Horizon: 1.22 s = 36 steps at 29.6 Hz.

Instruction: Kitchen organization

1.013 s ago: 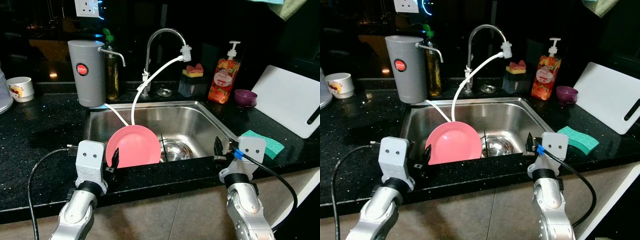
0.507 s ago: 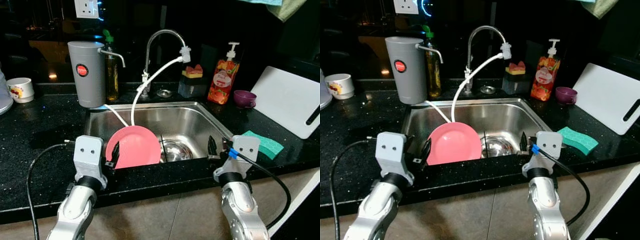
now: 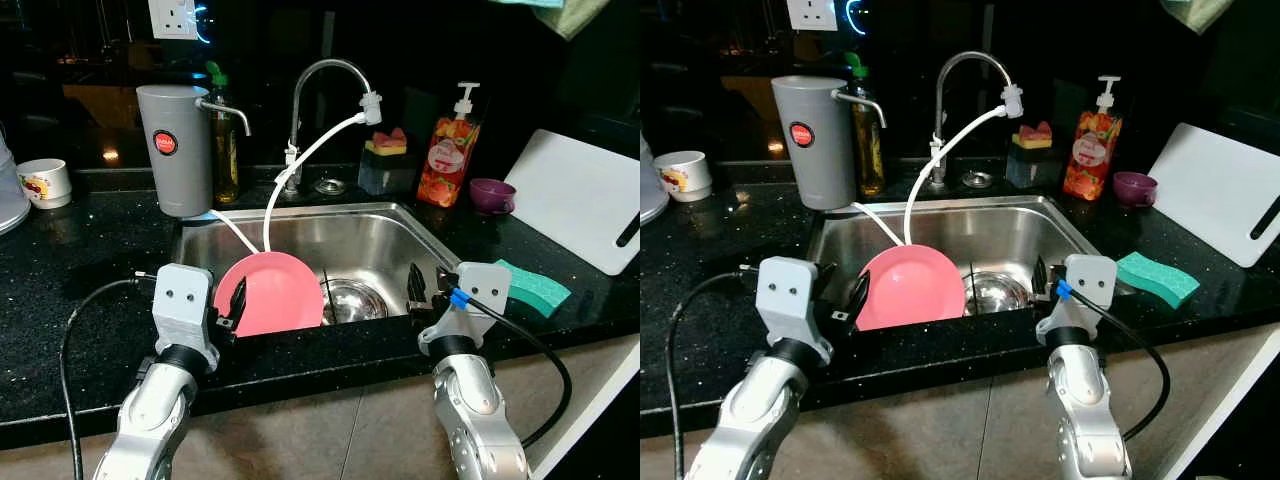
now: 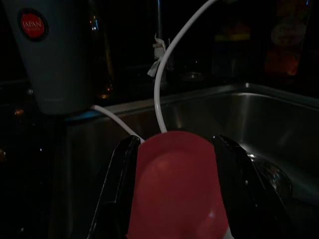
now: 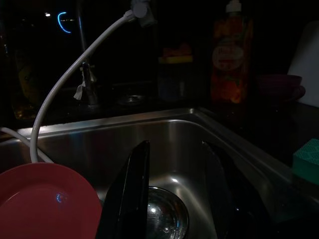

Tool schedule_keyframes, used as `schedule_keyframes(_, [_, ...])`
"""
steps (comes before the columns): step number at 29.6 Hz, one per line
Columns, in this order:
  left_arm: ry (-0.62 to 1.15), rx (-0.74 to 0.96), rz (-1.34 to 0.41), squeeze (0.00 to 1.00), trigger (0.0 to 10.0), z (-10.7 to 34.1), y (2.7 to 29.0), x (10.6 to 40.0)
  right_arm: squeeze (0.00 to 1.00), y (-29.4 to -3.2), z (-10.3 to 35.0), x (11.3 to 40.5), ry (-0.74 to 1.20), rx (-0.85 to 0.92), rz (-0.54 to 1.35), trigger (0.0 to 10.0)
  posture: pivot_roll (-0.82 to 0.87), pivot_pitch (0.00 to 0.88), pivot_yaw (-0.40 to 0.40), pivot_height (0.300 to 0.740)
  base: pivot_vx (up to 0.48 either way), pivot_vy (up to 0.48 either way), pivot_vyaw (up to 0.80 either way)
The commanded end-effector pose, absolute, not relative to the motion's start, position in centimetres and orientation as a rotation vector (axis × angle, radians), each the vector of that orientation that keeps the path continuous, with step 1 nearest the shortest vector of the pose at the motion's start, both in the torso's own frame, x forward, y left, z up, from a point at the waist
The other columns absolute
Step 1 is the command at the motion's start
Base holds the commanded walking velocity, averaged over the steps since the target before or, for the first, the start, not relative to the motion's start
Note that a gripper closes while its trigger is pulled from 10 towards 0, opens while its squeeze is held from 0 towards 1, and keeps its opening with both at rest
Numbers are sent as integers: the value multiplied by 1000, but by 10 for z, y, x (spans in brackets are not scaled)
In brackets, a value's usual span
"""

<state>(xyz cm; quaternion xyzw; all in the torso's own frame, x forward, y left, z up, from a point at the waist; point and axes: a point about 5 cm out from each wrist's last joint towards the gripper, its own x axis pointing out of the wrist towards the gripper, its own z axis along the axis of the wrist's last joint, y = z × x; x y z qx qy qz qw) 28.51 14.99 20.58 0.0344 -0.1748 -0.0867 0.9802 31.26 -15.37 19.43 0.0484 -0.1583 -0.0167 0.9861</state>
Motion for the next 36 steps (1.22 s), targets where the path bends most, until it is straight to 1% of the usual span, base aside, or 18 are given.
schedule_keyframes(1, [-359,68,-186,0,10000,208,146,288,0,-153,193,313,-314,98,-26,10000,140,50,-61,740,0,0,0])
schedule_keyframes(9, [-382,63,-202,0,10000,212,138,289,0,-153,199,312,-328,101,-23,10000,126,59,-85,740,0,0,0])
schedule_keyframes(13, [-393,51,-208,0,10000,214,134,292,0,-150,205,312,-347,96,-1,10000,121,52,-82,740,0,0,0])
schedule_keyframes(17, [-393,60,-234,0,10000,214,129,293,0,-153,209,312,-364,97,-17,10000,111,51,-68,740,0,0,0])
schedule_keyframes(20, [-398,63,-237,0,10000,218,130,295,0,-154,212,312,-370,110,-28,10000,108,57,-75,740,0,0,0])
schedule_keyframes(24, [-401,57,-229,0,10000,218,130,297,0,-153,214,312,-375,106,-17,10000,101,54,-63,740,0,0,0])
schedule_keyframes(28, [-405,71,-249,0,10000,219,126,297,0,-159,214,310,-376,113,-47,10000,105,53,-66,740,0,0,0])
schedule_keyframes(32, [-417,66,-239,0,10000,222,128,297,0,-157,213,312,-370,117,-35,10000,123,52,-81,740,0,0,0])
schedule_keyframes(36, [-413,65,-232,0,10000,222,129,296,0,-155,217,316,-383,117,-21,10000,134,37,-66,740,0,0,0])
